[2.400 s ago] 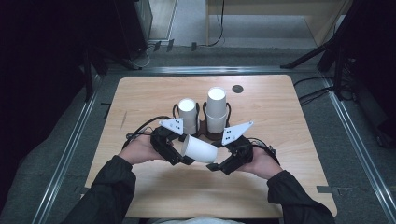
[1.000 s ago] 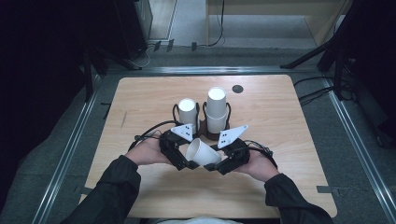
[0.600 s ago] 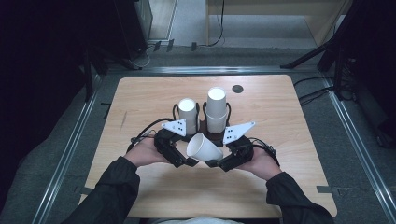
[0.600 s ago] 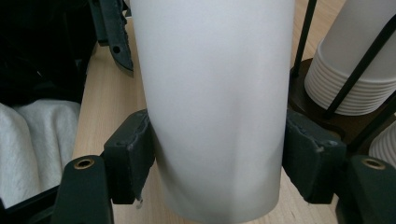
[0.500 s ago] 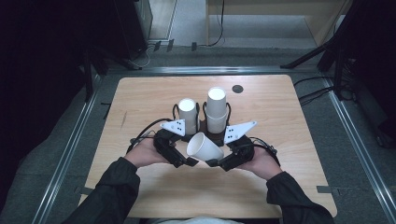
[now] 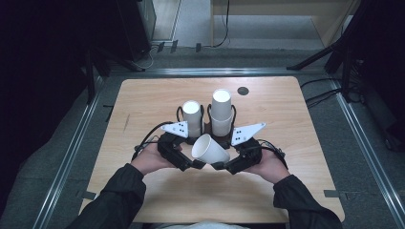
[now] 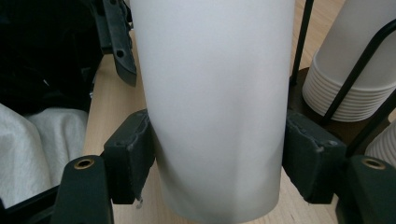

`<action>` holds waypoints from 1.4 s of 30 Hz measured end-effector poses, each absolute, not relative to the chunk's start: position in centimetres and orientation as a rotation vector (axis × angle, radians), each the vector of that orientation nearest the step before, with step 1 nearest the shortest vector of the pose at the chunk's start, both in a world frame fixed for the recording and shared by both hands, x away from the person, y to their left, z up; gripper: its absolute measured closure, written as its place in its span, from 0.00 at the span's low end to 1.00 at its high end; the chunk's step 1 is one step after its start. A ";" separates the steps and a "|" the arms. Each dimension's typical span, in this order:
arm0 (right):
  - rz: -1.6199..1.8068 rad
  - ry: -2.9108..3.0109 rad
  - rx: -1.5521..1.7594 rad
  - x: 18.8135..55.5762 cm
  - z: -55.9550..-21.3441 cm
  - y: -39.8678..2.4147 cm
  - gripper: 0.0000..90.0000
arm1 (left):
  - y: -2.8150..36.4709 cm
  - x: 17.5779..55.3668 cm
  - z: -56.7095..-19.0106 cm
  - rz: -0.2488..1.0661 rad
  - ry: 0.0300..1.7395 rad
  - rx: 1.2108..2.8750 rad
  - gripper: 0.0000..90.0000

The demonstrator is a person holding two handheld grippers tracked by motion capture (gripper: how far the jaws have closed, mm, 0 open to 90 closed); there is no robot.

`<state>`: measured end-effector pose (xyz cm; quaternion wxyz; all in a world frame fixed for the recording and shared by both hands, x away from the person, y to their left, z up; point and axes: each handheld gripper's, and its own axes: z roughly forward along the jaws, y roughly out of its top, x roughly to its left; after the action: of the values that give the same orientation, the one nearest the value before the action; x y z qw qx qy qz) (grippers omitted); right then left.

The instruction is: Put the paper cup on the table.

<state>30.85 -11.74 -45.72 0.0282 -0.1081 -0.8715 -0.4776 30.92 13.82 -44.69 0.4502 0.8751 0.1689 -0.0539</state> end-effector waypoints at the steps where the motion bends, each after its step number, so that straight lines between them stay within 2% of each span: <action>1: -1.474 -2.689 -0.333 30.8 -45.7 -11.7 0.35 | 13.7 30.9 -44.7 -0.139 0.420 2.158 0.15; 24: -1.447 -2.660 -0.318 30.7 -46.1 -10.8 0.35 | 13.4 30.9 -44.7 -0.162 0.433 2.087 0.17; 42: -1.439 -2.667 -0.301 30.6 -46.2 -10.6 0.35 | 13.5 30.7 -44.4 -0.140 0.406 2.110 0.23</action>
<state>30.63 -10.61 -46.22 0.0480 -0.0988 -0.8747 -0.4721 30.72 13.53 -44.39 0.4742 0.8627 0.1659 -0.0571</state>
